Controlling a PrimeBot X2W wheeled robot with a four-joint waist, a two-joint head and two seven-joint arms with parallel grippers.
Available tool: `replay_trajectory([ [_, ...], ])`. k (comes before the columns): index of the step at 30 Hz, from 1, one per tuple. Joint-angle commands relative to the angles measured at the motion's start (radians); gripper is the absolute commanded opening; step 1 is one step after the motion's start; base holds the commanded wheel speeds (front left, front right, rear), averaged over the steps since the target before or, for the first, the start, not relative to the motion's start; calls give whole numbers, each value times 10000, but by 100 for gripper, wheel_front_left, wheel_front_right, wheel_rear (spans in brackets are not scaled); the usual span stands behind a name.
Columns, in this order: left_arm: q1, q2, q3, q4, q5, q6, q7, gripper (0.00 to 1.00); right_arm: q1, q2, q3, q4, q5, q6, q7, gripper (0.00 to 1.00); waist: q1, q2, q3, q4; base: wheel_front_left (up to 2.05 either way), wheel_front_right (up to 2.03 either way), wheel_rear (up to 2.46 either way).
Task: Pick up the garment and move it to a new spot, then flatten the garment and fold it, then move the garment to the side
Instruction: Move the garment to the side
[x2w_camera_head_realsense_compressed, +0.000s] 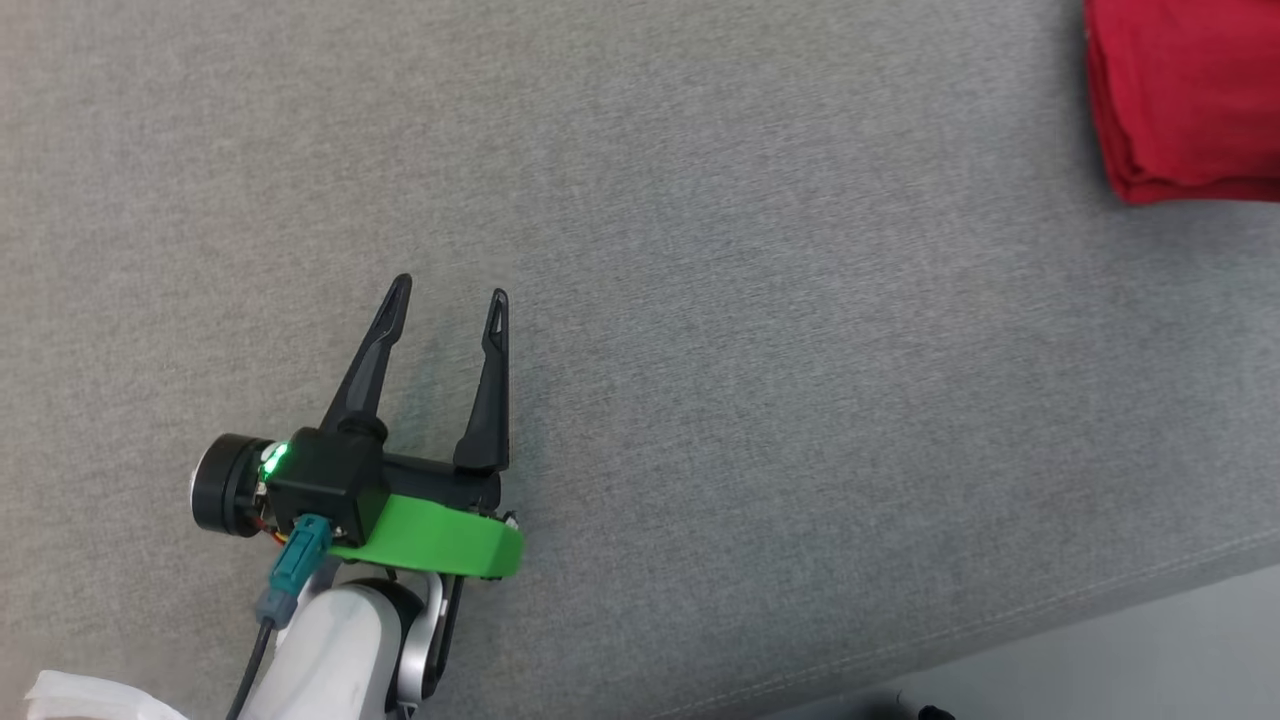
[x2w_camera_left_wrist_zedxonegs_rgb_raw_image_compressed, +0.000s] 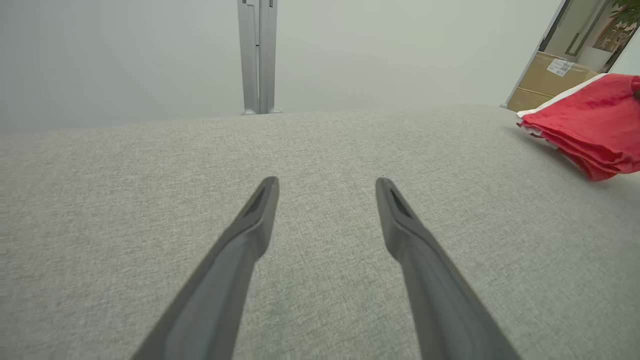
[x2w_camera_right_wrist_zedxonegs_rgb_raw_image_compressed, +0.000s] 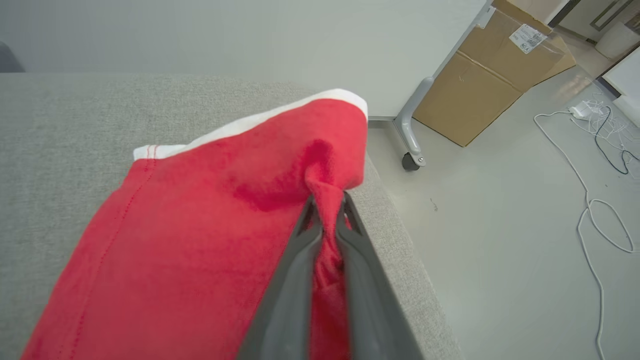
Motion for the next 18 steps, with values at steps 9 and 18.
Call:
replay_trajectory([
  [9,-306,22,-149,-13,98,62,2,100,-755,-141,-158,1385,-1364,-18,-1223,100,-1,0,385,367,0,0,0],
  [18,-454,53,51,456,-211,49,-233,100,-728,797,-196,1169,-1542,-18,-1746,100,-1,0,-259,244,0,0,0],
])
